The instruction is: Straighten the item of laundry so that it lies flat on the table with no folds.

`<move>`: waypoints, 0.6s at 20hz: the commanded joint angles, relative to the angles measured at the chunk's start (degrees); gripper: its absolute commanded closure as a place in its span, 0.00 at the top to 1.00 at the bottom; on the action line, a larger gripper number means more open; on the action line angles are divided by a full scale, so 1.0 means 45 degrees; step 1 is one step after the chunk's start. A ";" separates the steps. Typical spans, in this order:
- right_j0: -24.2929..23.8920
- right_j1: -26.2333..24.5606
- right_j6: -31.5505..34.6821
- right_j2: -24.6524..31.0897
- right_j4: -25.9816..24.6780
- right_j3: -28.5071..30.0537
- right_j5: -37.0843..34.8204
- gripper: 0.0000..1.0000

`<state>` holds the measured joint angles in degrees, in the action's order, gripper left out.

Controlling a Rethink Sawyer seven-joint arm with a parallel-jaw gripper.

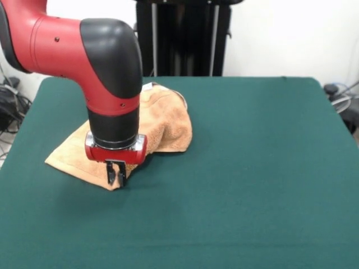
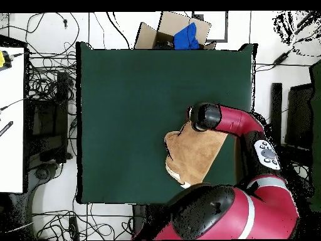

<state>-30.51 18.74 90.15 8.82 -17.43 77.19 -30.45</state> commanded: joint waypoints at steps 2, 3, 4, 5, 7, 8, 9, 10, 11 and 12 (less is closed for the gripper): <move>-0.0517 -0.1320 -0.2176 0.2007 -0.1377 -0.1523 0.0970 0.00; -0.0569 -0.1299 -0.2286 0.2075 -0.1442 -0.1610 0.0825 0.00; -0.0588 -0.1142 -0.2275 0.2071 -0.1513 -0.1564 0.0670 0.00; -0.0608 -0.0984 -0.2265 0.2067 -0.1584 -0.1519 0.0515 0.00; -0.0452 -0.0248 -0.1729 0.1770 -0.1587 -0.0847 0.0232 0.00; -0.0391 0.0011 -0.1542 0.1716 -0.1552 -0.0592 0.0114 0.00; -0.0329 0.0270 -0.1354 0.1663 -0.1517 -0.0336 -0.0003 0.00; -0.0258 0.0432 -0.1208 0.1666 -0.1455 -0.0163 -0.0123 0.00; -0.0207 0.0503 -0.1068 0.1682 -0.1435 -0.0067 -0.0134 0.00; -0.0157 0.0575 -0.0928 0.1698 -0.1416 0.0029 -0.0144 0.00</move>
<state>-32.22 19.42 90.15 11.82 -20.75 76.30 -33.29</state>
